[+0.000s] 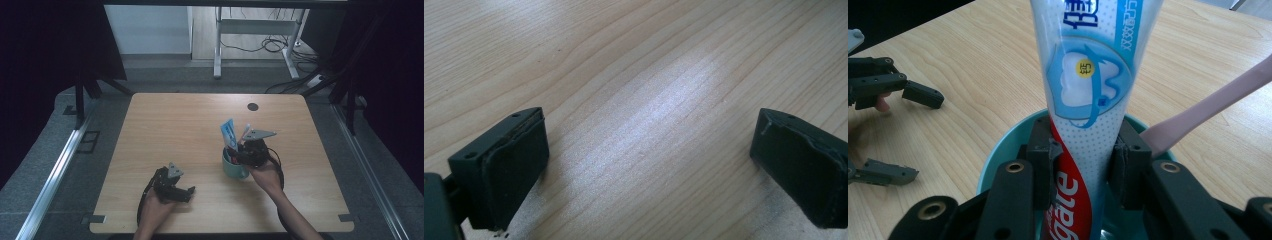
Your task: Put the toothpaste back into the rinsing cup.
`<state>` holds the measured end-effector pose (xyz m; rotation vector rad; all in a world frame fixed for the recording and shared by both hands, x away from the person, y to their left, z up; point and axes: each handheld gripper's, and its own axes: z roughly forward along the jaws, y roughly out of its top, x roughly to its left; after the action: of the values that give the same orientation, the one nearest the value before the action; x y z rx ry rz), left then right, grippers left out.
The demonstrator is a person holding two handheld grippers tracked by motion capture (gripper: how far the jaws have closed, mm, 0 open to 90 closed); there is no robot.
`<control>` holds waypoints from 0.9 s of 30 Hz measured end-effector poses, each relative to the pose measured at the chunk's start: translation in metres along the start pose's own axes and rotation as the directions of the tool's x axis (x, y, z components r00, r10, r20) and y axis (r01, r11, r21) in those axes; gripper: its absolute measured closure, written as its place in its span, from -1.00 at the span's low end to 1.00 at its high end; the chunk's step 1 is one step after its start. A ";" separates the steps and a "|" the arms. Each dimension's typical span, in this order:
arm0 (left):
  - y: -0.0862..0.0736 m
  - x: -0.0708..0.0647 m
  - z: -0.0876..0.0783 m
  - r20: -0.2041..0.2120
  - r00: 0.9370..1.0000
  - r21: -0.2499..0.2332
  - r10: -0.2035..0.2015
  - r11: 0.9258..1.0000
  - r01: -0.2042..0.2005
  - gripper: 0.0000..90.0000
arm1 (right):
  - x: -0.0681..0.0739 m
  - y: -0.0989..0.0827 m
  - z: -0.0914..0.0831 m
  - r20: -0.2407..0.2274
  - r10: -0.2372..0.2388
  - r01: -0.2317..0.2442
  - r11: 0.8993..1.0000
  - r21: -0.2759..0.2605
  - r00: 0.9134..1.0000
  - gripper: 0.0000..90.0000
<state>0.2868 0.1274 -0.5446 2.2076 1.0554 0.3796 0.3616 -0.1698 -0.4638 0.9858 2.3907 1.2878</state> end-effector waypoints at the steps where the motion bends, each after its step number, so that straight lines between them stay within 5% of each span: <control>1: 0.000 0.000 0.000 0.000 1.000 0.000 0.000 1.000 0.000 -0.95 | 0.000 0.000 0.000 -0.002 0.001 -0.001 1.000 -0.001 1.000 0.48; 17: 0.000 0.000 0.000 0.000 1.000 0.000 0.000 1.000 0.000 -0.95 | -0.001 0.001 -0.001 -0.003 -0.002 0.002 1.000 0.011 1.000 0.41; 27: 0.000 0.000 0.000 0.000 1.000 0.000 0.000 1.000 0.000 -0.95 | -0.001 0.004 -0.006 -0.017 -0.007 0.007 1.000 0.014 1.000 0.19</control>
<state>0.2868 0.1274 -0.5447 2.2074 1.0550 0.3798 0.3608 -0.1727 -0.4571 0.9731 2.4167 1.2837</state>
